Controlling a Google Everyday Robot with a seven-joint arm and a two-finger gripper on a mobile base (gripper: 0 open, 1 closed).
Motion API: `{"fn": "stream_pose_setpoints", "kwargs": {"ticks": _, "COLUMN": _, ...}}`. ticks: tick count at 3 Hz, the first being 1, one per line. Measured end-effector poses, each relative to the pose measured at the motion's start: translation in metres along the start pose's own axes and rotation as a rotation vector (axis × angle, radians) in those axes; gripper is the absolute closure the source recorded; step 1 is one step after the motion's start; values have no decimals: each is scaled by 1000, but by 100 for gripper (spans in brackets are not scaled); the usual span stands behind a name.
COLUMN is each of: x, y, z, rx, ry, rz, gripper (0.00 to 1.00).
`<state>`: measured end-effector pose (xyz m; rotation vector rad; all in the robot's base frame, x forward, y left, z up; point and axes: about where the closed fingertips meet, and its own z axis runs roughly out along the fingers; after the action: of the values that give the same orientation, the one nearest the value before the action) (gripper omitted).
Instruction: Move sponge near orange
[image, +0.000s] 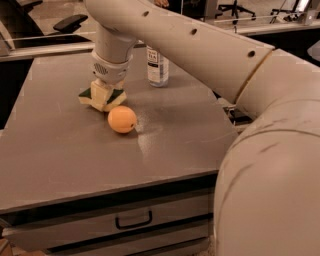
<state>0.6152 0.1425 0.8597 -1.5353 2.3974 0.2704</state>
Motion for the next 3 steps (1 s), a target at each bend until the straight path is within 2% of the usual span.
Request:
{"fn": "stream_pose_setpoints", "kwargs": {"ticks": 2, "x": 1, "y": 15, "z": 8, "rx": -35, "ry": 42, "rz": 3, "gripper": 26}}
{"fn": "stream_pose_setpoints", "kwargs": {"ticks": 3, "x": 1, "y": 15, "z": 7, "rx": -34, "ry": 58, "rz": 3, "gripper": 4}}
